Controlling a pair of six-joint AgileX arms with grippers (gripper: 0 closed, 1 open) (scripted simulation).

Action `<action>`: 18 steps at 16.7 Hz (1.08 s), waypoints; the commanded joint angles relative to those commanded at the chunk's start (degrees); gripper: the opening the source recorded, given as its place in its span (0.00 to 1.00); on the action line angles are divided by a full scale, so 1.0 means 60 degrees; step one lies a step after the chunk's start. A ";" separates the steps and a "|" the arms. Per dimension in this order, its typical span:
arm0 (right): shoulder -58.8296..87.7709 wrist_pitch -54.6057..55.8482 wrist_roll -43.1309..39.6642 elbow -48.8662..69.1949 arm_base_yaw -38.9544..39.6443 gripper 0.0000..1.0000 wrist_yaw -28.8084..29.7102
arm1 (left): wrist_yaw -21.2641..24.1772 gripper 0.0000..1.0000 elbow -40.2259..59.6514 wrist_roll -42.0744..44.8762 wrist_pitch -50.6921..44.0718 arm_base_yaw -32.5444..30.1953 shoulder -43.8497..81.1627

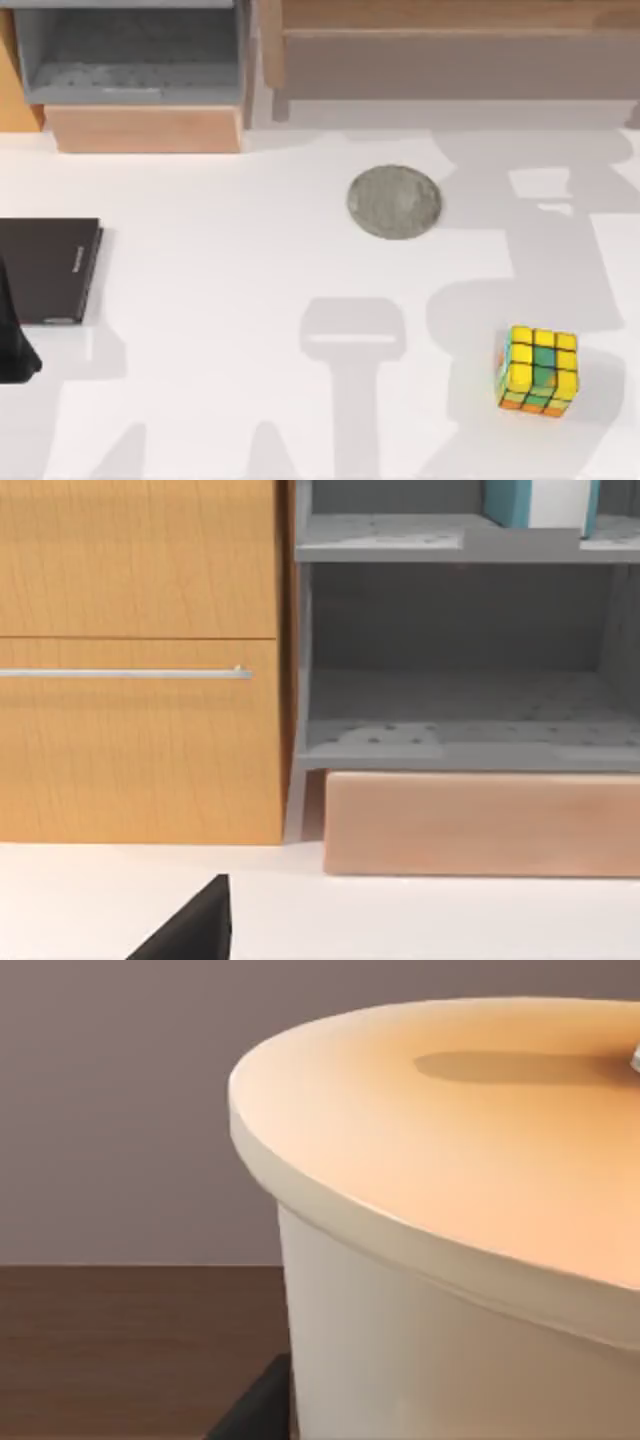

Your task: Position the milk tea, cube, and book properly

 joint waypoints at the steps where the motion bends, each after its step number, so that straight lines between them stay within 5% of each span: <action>1: -0.0071 0.0034 0.0041 -0.0042 0.0286 0.00 0.0239 | 0.0000 1.00 0.0000 0.0000 0.0000 0.0000 0.0000; 18: 0.1920 0.1842 0.0606 -0.0376 0.9175 0.00 0.9100 | 0.0000 1.00 0.0000 0.0000 0.0000 0.0000 0.0000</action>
